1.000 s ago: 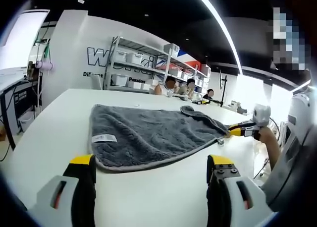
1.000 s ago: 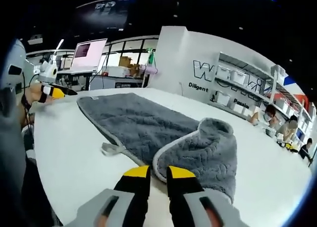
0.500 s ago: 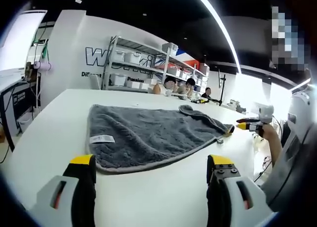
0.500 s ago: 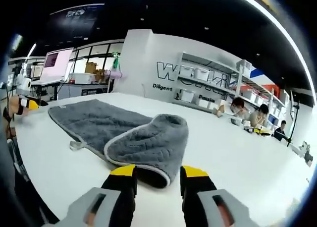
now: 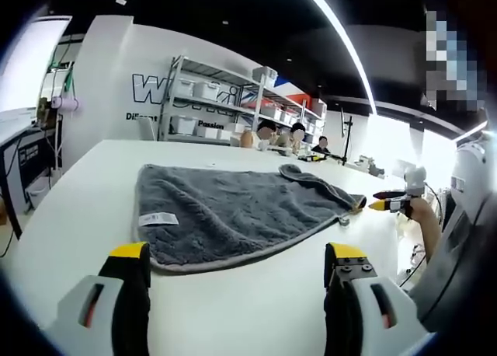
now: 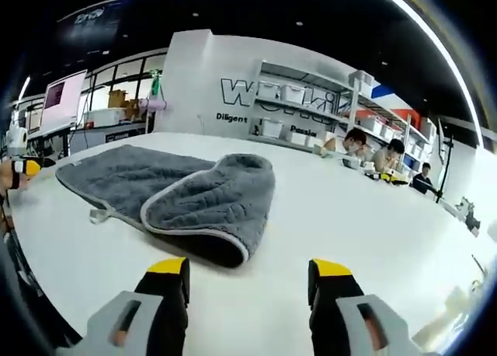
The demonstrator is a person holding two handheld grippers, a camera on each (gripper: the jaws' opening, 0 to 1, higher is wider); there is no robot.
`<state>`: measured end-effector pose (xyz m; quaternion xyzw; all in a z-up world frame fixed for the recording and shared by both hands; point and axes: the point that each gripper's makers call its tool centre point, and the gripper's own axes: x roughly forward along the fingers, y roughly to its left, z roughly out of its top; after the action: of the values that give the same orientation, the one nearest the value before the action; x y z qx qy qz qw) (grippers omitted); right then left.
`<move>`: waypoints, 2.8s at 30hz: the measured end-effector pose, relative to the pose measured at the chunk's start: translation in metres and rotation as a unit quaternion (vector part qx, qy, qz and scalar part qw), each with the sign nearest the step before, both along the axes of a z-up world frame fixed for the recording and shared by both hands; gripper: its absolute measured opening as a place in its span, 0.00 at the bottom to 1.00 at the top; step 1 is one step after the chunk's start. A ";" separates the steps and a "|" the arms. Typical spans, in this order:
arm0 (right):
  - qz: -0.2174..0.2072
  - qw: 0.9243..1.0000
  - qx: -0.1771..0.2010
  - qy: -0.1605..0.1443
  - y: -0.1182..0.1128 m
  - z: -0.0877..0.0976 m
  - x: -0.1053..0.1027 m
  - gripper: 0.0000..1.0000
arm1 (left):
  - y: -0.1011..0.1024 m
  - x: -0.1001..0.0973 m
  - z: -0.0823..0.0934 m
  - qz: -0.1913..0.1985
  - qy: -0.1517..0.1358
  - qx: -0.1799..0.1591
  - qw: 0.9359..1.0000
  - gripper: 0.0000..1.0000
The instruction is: Fold the towel on the table until its edges align and the towel forms a compact rectangular stack.
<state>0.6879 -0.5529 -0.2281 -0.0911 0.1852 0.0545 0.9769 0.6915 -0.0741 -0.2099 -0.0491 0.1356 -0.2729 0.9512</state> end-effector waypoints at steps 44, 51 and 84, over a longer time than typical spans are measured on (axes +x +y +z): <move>-0.013 1.000 0.006 0.005 -0.008 -0.008 -0.001 0.66 | 0.000 0.000 -0.004 0.002 0.004 -0.004 1.000 0.98; 0.008 1.000 0.021 -0.008 -0.001 -0.009 0.007 0.35 | -0.002 0.000 -0.003 0.001 0.003 -0.004 1.000 0.98; -0.025 0.999 -0.009 -0.023 -0.037 -0.008 0.021 0.03 | 0.004 0.001 -0.001 0.008 0.003 -0.001 1.000 0.98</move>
<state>0.7094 -0.5904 -0.2364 -0.0965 0.1658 0.0265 0.9811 0.6920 -0.0703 -0.2110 -0.0516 0.1379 -0.2650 0.9529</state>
